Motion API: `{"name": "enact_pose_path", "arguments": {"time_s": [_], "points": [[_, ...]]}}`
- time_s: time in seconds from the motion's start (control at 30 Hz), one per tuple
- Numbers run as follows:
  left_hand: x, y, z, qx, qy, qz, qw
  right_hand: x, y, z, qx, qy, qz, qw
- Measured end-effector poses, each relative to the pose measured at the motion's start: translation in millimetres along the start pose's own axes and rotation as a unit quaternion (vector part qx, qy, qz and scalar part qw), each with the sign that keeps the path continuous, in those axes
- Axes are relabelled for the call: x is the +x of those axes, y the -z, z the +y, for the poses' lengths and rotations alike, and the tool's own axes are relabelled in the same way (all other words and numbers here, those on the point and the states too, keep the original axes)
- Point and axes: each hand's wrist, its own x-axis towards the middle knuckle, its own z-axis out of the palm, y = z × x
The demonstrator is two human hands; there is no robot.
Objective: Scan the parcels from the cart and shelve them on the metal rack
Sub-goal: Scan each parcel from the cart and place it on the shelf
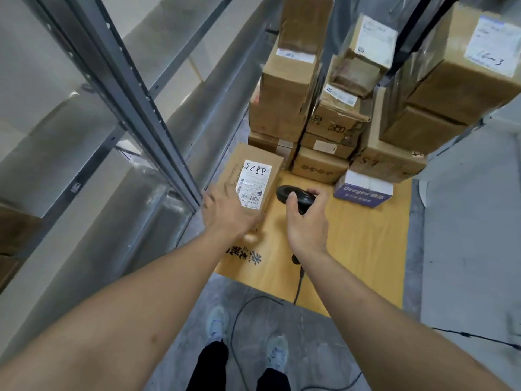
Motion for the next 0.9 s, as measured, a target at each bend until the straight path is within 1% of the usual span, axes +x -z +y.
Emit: {"name": "enact_pose_path", "arguments": {"time_s": [0.23, 0.43, 0.5, 0.57, 0.63, 0.7, 0.8, 0.87, 0.9], "points": [[9.5, -3.0, 3.0, 0.01, -0.012, -0.019, 1.0, 2.3, -14.4, 13.9, -0.009, -0.022, 0.009, 1.0], [-8.4, 6.1, -20.4, -0.006, -0.048, -0.067, 0.997, -7.1, -14.3, 8.0, 0.005, -0.042, 0.031, 0.999], [-12.0, 9.9, -26.3, 0.009, -0.081, -0.078, 0.994, -9.5, -11.9, 3.3, 0.012, -0.039, 0.031, 0.999], [-11.0, 13.1, -32.4, 0.04, -0.126, -0.106, 0.985, -11.1, -8.4, -0.2, 0.019, -0.034, 0.032, 0.999], [-6.6, 16.1, -38.0, 0.064, -0.149, -0.144, 0.976, -12.7, -4.4, -1.5, 0.022, -0.033, 0.036, 0.999], [-1.5, 20.6, -38.4, 0.085, -0.169, -0.163, 0.968, -14.3, -0.7, -1.1, 0.023, -0.033, 0.041, 0.998], [4.6, 26.4, -31.3, 0.125, -0.206, -0.15, 0.959, -15.7, 4.7, 0.4, 0.023, -0.034, 0.045, 0.998], [5.0, 25.6, -27.7, 0.133, -0.196, -0.111, 0.965, -16.5, 8.2, 0.9, 0.025, -0.036, 0.045, 0.998], [3.8, 22.4, -26.1, 0.117, -0.178, -0.087, 0.973, -17.0, 9.2, 0.9, 0.026, -0.037, 0.045, 0.998]]}}
